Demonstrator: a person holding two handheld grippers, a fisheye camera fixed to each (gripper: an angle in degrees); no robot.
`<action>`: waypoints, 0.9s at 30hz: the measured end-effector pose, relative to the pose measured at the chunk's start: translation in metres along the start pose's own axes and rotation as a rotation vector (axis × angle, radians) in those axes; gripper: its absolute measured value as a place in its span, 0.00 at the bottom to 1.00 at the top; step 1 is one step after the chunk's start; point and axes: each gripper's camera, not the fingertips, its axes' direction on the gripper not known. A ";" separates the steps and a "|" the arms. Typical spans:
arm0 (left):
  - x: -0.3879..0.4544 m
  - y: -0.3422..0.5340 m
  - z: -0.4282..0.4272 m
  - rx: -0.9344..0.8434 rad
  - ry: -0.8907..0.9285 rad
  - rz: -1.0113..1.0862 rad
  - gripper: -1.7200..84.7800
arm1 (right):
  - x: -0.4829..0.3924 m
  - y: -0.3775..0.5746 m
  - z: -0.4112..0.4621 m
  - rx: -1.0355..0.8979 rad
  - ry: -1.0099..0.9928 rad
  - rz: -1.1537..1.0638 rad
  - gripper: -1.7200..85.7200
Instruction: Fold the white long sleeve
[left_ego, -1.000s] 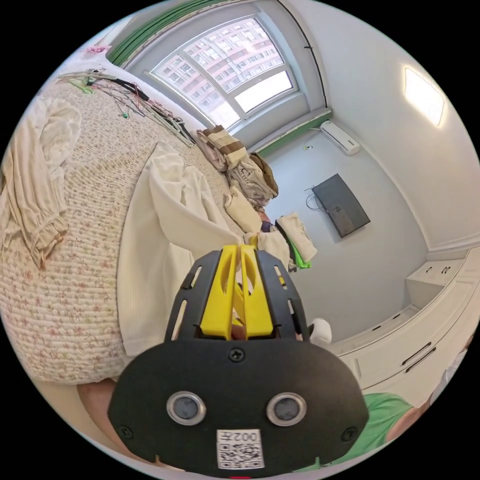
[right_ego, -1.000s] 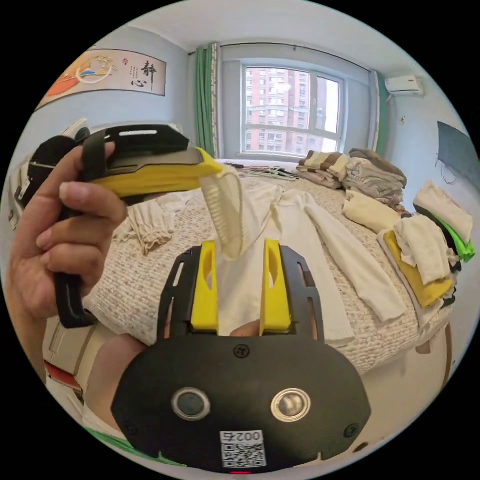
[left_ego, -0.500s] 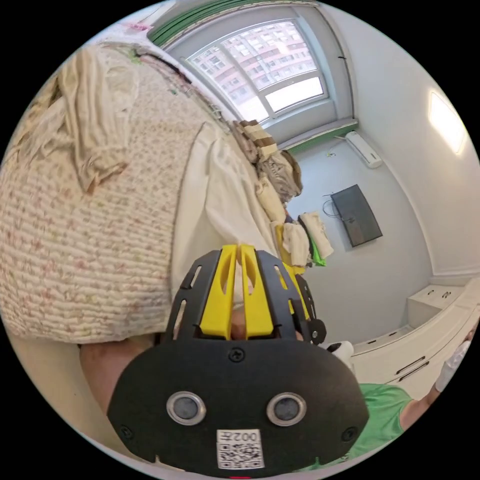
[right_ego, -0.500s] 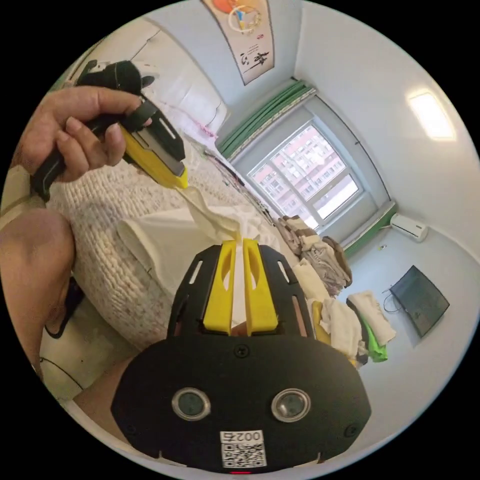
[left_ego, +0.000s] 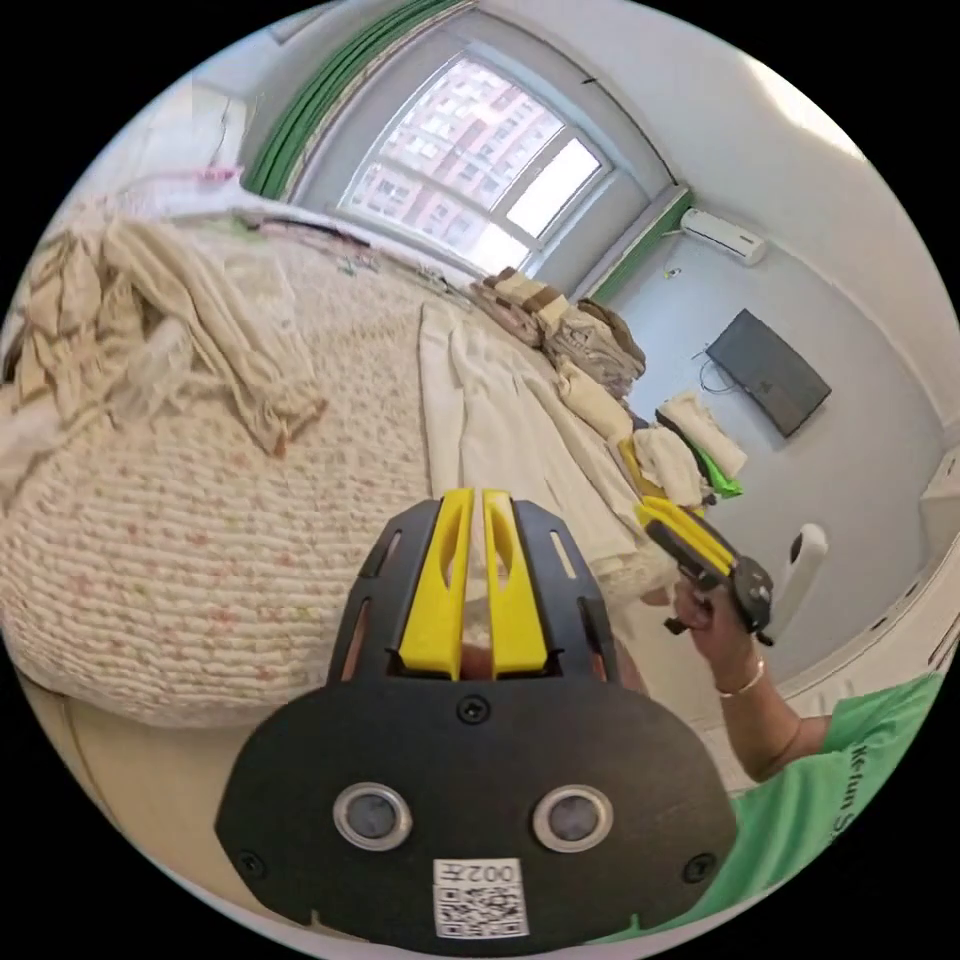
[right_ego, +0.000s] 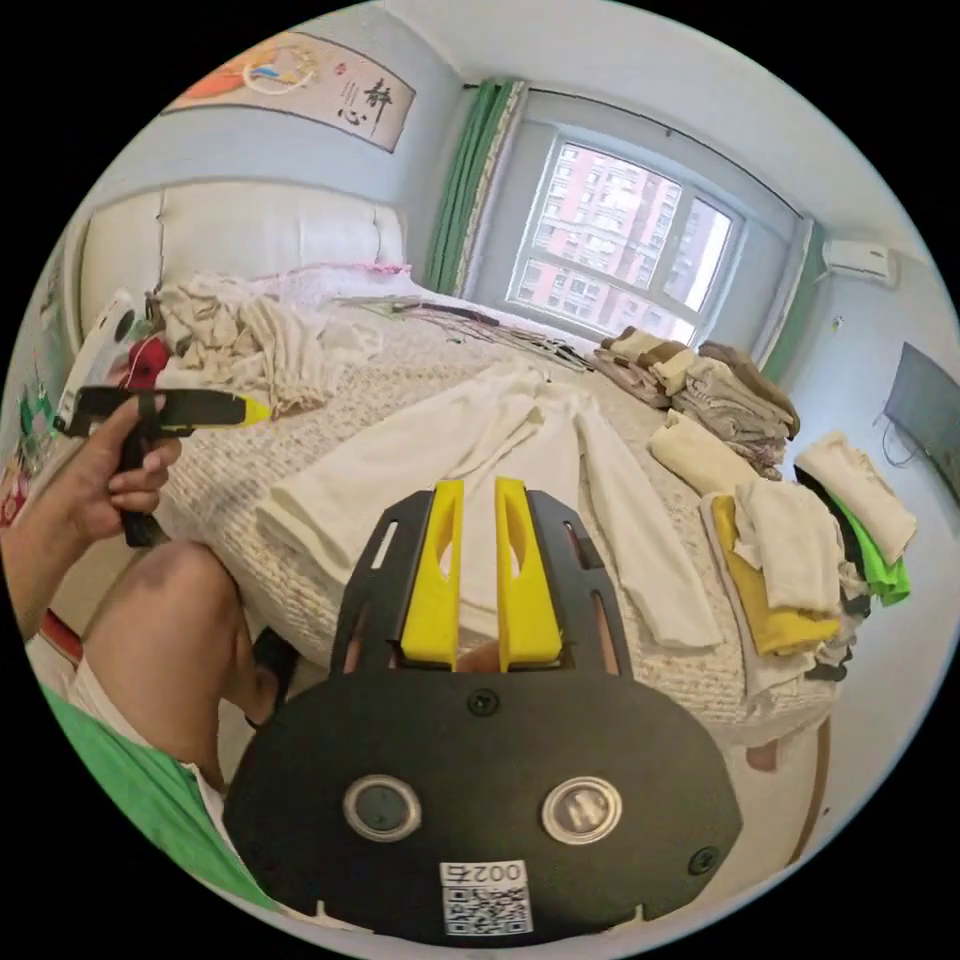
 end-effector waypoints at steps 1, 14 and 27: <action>0.008 -0.003 0.005 0.013 -0.019 0.040 0.01 | 0.006 -0.008 0.006 -0.007 -0.013 0.016 0.09; 0.029 0.040 0.139 -0.245 -0.205 0.283 0.05 | 0.079 -0.108 0.226 -0.336 -0.255 0.152 0.03; 0.001 0.056 0.118 -0.051 -0.138 0.220 0.03 | 0.098 -0.112 0.203 -0.308 -0.218 0.152 0.01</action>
